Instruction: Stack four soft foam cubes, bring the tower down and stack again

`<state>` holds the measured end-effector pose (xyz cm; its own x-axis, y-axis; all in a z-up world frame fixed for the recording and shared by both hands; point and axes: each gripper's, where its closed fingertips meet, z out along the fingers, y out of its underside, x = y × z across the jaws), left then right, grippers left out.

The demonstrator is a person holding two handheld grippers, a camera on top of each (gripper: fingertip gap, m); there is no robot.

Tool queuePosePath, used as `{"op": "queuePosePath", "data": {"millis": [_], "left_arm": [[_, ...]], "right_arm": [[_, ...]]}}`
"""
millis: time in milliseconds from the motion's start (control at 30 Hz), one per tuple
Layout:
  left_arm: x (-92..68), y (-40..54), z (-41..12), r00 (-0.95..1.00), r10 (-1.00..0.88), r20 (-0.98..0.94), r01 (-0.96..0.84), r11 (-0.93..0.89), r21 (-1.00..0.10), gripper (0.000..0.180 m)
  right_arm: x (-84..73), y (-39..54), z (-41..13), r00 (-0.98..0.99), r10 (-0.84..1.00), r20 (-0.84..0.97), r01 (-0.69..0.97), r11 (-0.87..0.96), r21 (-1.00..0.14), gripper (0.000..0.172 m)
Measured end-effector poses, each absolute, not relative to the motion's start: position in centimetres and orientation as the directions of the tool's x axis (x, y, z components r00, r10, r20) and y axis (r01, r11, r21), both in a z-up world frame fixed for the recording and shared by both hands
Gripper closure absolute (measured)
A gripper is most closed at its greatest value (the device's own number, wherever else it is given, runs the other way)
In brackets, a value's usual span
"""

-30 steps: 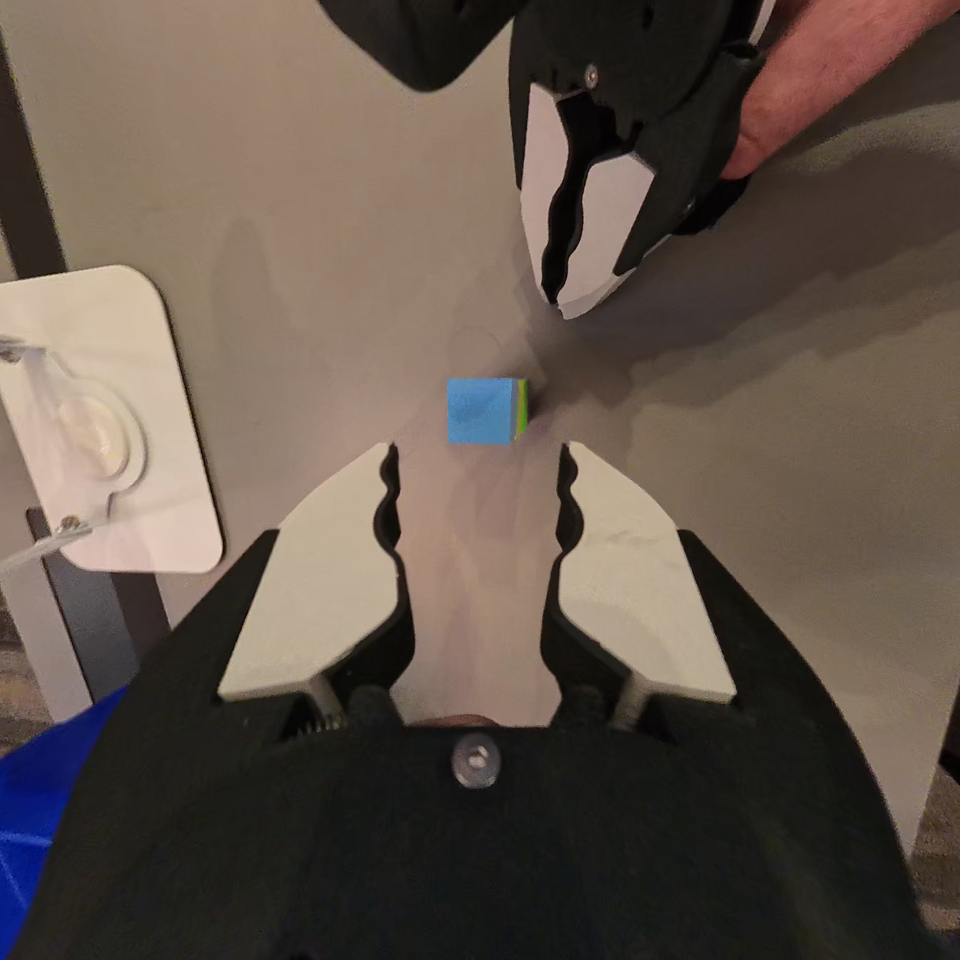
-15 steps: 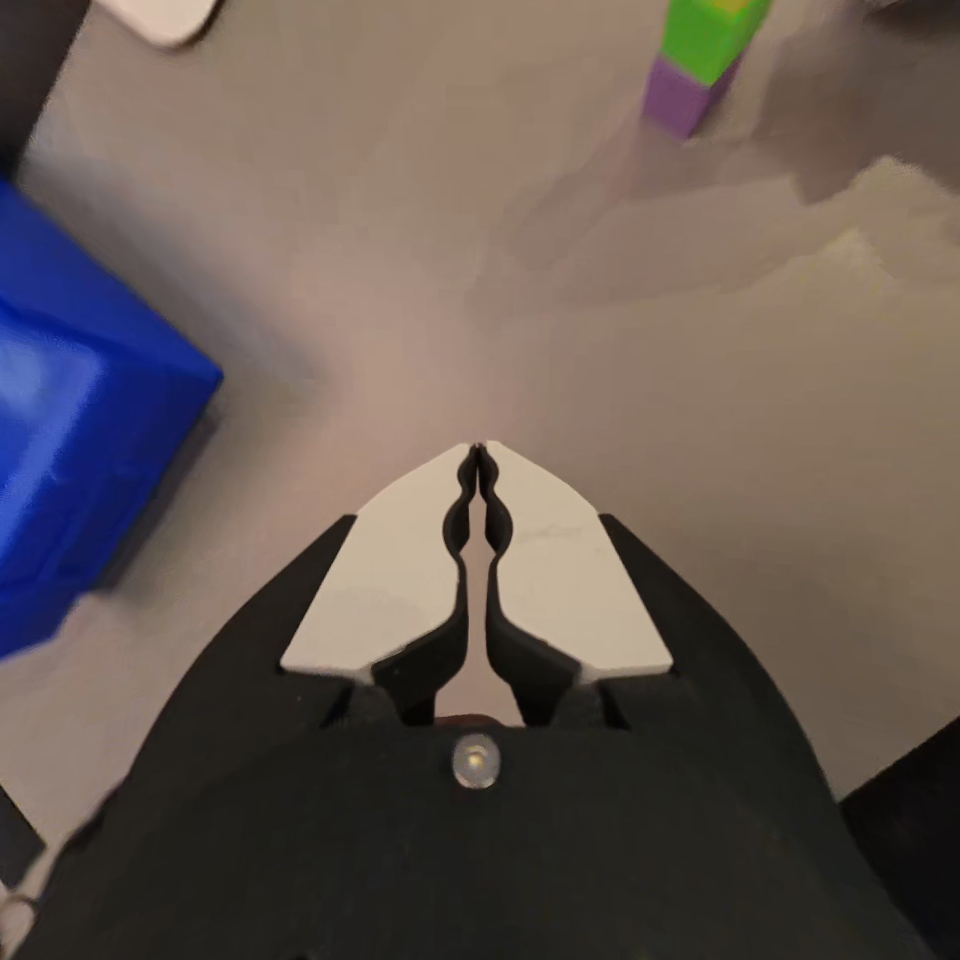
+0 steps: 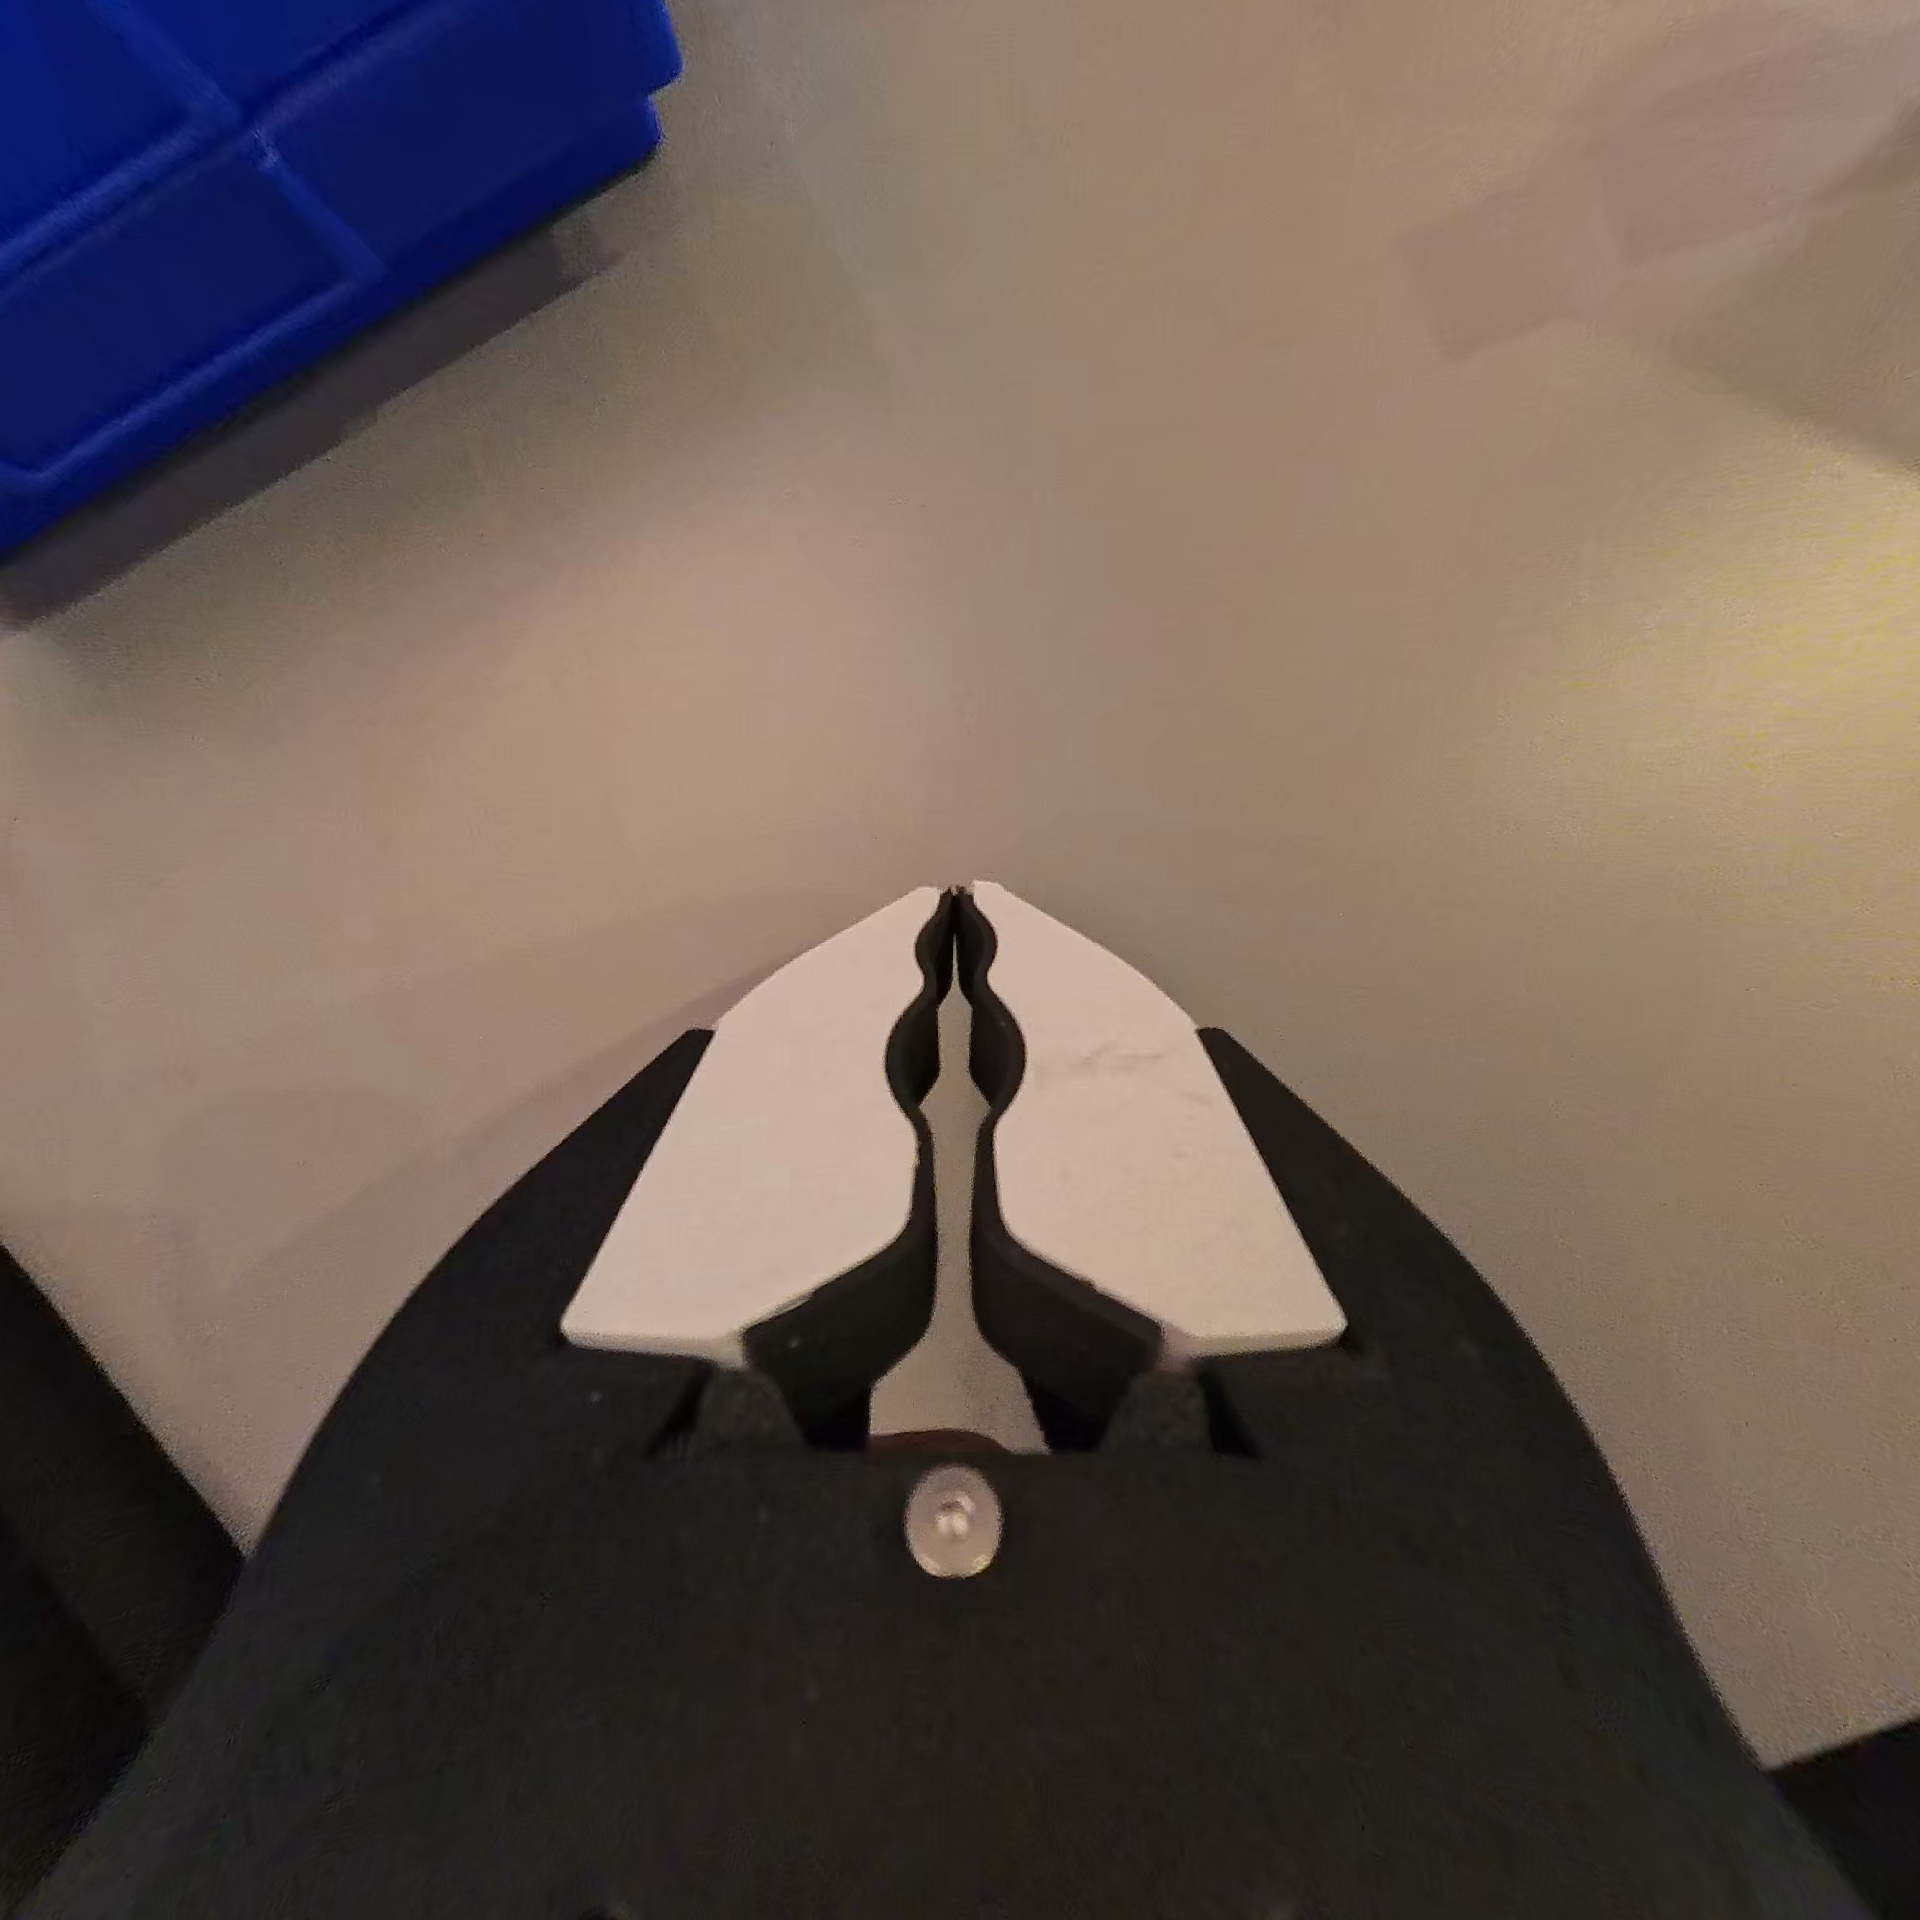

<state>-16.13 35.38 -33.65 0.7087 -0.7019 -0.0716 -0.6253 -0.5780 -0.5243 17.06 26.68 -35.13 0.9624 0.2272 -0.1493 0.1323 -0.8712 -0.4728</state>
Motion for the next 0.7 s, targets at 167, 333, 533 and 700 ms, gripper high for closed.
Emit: {"op": "queuePosePath", "data": {"millis": [167, 333, 533, 700], "left_arm": [[-16.7, 35.9, -34.6, 0.729, -0.681, -0.064, -0.608, -0.601, -0.519, 0.180], [-16.8, 36.3, -35.4, 0.733, -0.677, -0.066, -0.605, -0.604, -0.519, 0.180], [-16.8, 36.9, -35.4, 0.751, -0.659, -0.033, -0.561, -0.611, -0.558, 0.180], [-16.8, 37.6, -35.4, 0.768, -0.637, -0.058, -0.536, -0.592, -0.602, 0.180]], "right_arm": [[17.7, 26.8, -35.2, 0.971, 0.204, -0.124, 0.122, -0.872, -0.475, 0.171], [18.4, 26.9, -35.2, 0.978, 0.178, -0.110, 0.105, -0.872, -0.477, 0.172], [19.1, 27.1, -35.2, 0.984, 0.156, -0.080, 0.099, -0.869, -0.484, 0.172], [19.6, 27.2, -35.1, 0.988, 0.145, -0.053, 0.101, -0.867, -0.488, 0.172]]}}
